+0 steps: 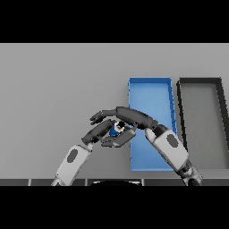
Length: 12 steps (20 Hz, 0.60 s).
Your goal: Pick up the blue pipe and place it into the blue bin.
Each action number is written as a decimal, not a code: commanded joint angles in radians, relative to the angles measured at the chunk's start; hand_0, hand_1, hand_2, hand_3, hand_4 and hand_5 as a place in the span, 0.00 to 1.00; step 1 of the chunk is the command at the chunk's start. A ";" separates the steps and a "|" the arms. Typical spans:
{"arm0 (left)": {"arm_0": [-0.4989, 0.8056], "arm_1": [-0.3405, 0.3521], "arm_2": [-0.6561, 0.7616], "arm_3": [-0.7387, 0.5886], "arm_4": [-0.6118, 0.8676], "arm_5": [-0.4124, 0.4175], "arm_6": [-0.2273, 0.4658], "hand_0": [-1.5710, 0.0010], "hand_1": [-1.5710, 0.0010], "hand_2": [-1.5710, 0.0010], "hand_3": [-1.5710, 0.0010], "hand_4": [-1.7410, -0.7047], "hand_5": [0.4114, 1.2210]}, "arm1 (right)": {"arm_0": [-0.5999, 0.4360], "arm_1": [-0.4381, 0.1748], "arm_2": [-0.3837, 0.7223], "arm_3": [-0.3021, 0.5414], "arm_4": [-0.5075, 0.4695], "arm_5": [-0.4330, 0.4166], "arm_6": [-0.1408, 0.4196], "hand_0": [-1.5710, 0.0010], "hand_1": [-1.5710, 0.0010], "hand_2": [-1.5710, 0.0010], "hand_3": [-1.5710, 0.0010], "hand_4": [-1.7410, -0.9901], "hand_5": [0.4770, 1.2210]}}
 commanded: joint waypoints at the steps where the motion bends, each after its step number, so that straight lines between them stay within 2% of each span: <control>1: -0.001 0.003 0.003 -0.004 -0.010 0.006 0.014 0.00 0.00 0.00 0.00 0.14 1.00 | -0.003 0.009 0.003 -0.001 -0.006 0.003 -0.013 0.55 0.55 0.53 0.62 0.45 0.03; 3: 0.003 -0.008 0.002 -0.009 -0.023 0.013 0.025 0.00 0.00 0.00 0.00 0.09 1.00 | -0.007 0.030 0.012 0.012 0.000 -0.010 -0.025 0.35 0.35 0.34 0.44 0.30 0.10; 4: 0.007 -0.006 0.010 -0.005 -0.015 0.001 0.005 0.00 0.00 0.00 0.04 0.08 1.00 | 0.003 0.034 0.017 0.009 -0.016 -0.010 -0.018 0.28 0.28 0.27 0.39 0.25 0.16; 5: 0.014 -0.023 0.013 -0.007 0.004 -0.005 -0.003 0.00 0.00 0.00 0.03 0.06 1.00 | 0.002 0.043 0.021 0.012 -0.022 -0.021 -0.011 0.23 0.23 0.22 0.35 0.21 0.23; 6: 0.016 -0.032 0.020 -0.001 0.016 -0.014 -0.017 0.00 0.00 0.00 0.02 0.05 1.00 | 0.005 0.050 0.024 0.017 -0.030 -0.028 -0.029 0.18 0.18 0.17 0.30 0.18 0.39; 8: 0.011 -0.039 0.032 0.008 0.015 -0.028 -0.021 0.00 0.00 0.00 0.05 0.03 1.00 | 0.009 0.046 0.038 0.016 -0.019 -0.036 -0.043 0.12 0.12 0.11 0.20 0.12 0.61; 9: 0.015 -0.043 0.032 0.011 0.013 -0.036 -0.029 0.00 0.00 0.00 0.07 0.03 1.00 | 0.007 0.039 0.041 0.019 -0.018 -0.036 -0.051 0.09 0.09 0.09 0.17 0.10 0.69; 10: 0.017 -0.049 0.036 0.007 0.008 -0.039 -0.021 0.00 0.00 0.00 0.08 0.02 1.00 | 0.017 0.033 0.046 0.013 -0.006 -0.043 -0.084 0.07 0.07 0.07 0.14 0.08 0.75; 12: 0.016 -0.053 0.043 -0.006 0.000 -0.041 -0.014 0.00 0.00 0.00 0.09 0.02 1.00 | 0.006 0.025 0.058 0.018 -0.007 -0.046 -0.127 0.05 0.05 0.05 0.09 0.05 0.84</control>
